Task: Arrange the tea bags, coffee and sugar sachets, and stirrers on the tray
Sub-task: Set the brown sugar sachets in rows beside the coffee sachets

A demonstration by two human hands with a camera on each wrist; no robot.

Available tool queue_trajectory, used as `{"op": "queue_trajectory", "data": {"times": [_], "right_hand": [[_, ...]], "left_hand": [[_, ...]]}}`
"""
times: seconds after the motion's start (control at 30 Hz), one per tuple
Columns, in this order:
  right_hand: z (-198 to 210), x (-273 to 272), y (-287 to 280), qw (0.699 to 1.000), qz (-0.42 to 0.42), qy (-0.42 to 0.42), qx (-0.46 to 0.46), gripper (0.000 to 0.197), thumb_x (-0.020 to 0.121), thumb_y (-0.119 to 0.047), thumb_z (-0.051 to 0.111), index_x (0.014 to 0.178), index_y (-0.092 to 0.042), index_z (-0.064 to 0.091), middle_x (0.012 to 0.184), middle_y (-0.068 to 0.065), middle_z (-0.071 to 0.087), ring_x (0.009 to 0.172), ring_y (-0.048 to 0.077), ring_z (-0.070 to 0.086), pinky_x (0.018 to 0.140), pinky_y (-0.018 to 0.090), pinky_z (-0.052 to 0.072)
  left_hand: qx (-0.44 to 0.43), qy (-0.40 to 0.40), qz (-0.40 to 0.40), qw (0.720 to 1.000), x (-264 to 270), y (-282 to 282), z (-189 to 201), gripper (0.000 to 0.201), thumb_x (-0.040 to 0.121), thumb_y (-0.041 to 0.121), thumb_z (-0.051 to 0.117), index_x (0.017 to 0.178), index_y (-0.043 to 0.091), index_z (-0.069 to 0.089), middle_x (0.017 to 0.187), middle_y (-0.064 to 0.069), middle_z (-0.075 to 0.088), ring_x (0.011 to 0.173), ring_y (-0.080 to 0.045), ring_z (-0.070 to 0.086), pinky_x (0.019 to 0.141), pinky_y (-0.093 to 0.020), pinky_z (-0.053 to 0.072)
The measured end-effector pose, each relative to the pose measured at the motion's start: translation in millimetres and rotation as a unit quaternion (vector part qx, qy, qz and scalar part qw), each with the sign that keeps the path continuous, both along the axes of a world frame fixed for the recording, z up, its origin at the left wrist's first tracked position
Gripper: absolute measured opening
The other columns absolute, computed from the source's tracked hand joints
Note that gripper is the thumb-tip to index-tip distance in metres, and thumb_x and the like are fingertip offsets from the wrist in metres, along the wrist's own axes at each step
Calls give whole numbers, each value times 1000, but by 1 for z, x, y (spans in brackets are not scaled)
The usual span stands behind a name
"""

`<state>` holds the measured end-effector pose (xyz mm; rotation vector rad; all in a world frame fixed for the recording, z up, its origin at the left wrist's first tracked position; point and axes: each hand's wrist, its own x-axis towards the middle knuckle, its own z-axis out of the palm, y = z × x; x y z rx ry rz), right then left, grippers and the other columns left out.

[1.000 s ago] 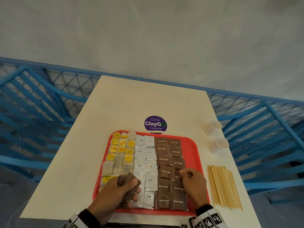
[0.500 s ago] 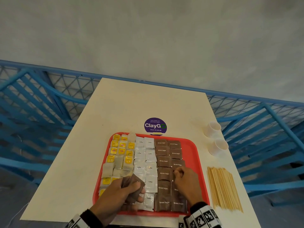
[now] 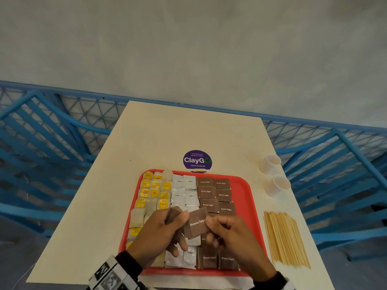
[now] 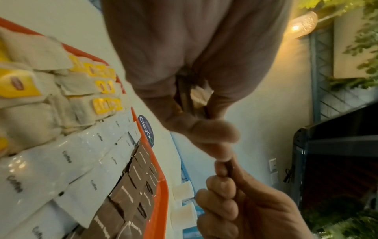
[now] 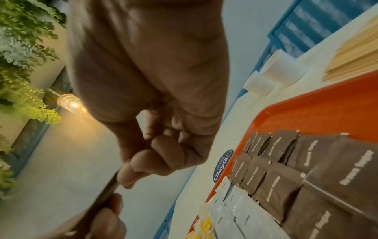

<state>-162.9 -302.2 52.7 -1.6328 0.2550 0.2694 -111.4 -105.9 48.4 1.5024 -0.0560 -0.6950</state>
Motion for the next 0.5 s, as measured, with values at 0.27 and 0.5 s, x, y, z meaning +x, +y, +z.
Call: {"op": "queue_trajectory", "data": {"times": [0.27, 0.5], "right_hand": [[-20, -23, -18, 995, -78, 26, -58, 7, 84, -21, 77, 85, -14, 79, 84, 4, 77, 77, 16, 72, 68, 25, 54], [-81, -25, -86, 960, -209, 80, -168, 21, 83, -32, 77, 72, -14, 77, 72, -3, 75, 69, 12, 68, 62, 20, 49]], "left_hand": [[83, -25, -89, 992, 2, -8, -7, 39, 98, 35, 58, 85, -1, 65, 69, -9, 70, 53, -22, 60, 43, -25, 42], [67, 121, 11, 990, -7, 6, -23, 20, 104, 15, 48, 109, 2, 62, 91, -18, 74, 71, -25, 68, 53, -31, 53]]}}
